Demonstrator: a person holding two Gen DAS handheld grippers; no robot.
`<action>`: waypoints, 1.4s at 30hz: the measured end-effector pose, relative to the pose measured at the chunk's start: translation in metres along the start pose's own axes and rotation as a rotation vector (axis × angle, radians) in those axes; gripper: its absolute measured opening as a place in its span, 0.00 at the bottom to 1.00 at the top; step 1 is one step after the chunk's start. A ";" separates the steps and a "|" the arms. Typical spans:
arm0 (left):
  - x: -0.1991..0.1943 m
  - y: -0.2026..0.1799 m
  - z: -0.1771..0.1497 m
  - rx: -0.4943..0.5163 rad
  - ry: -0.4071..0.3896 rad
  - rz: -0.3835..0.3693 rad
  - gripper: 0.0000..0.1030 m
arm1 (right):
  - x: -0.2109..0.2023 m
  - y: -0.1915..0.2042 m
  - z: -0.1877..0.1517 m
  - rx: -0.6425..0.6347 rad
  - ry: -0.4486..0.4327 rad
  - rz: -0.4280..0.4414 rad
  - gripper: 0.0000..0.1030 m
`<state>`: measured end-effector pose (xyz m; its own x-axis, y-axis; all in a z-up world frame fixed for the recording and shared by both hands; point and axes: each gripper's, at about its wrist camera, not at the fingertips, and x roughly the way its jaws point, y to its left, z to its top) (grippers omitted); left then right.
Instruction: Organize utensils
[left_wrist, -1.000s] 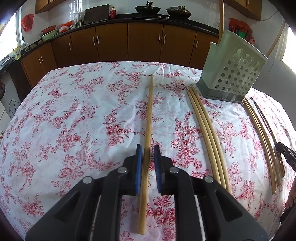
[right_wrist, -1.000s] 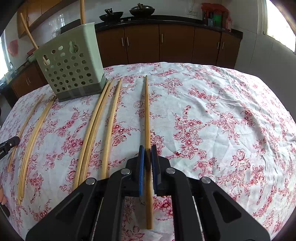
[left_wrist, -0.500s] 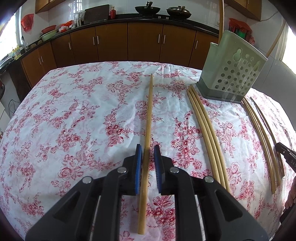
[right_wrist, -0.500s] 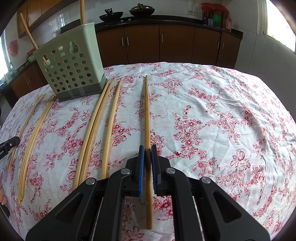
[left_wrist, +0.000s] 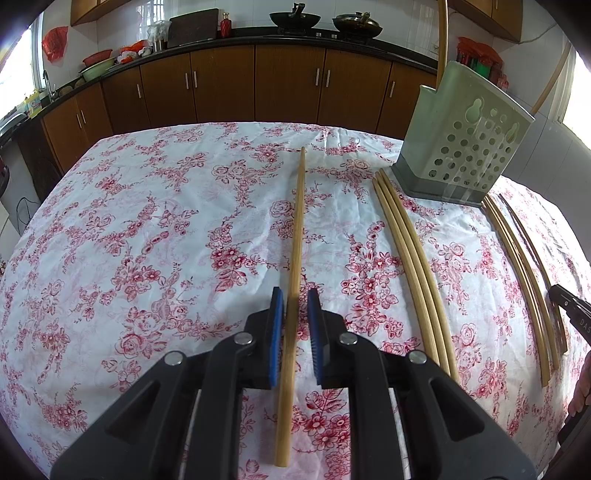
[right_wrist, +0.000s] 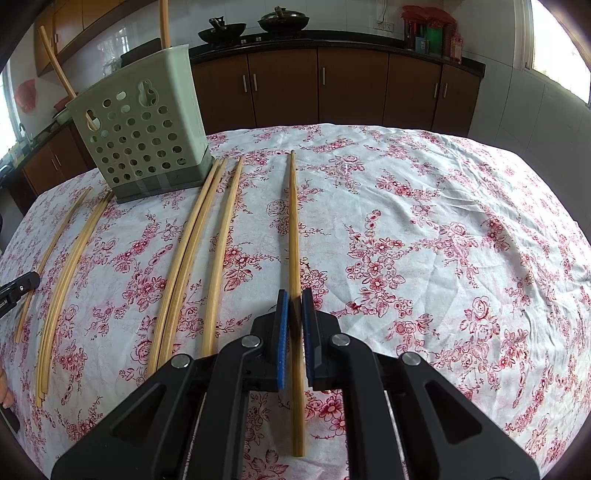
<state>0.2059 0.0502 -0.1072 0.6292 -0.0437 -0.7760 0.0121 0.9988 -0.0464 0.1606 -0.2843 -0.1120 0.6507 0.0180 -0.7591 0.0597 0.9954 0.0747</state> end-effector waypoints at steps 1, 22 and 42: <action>0.000 0.000 0.000 0.000 0.000 0.000 0.15 | 0.000 0.000 0.000 0.000 0.000 0.000 0.09; -0.010 -0.010 -0.011 0.064 0.005 0.028 0.14 | -0.006 -0.005 -0.008 0.024 -0.002 0.031 0.08; -0.119 -0.016 0.047 0.037 -0.287 -0.078 0.08 | -0.105 -0.010 0.040 0.035 -0.342 0.043 0.08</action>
<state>0.1673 0.0406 0.0157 0.8191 -0.1184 -0.5613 0.0943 0.9929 -0.0719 0.1223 -0.3002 -0.0070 0.8689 0.0211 -0.4945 0.0489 0.9906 0.1281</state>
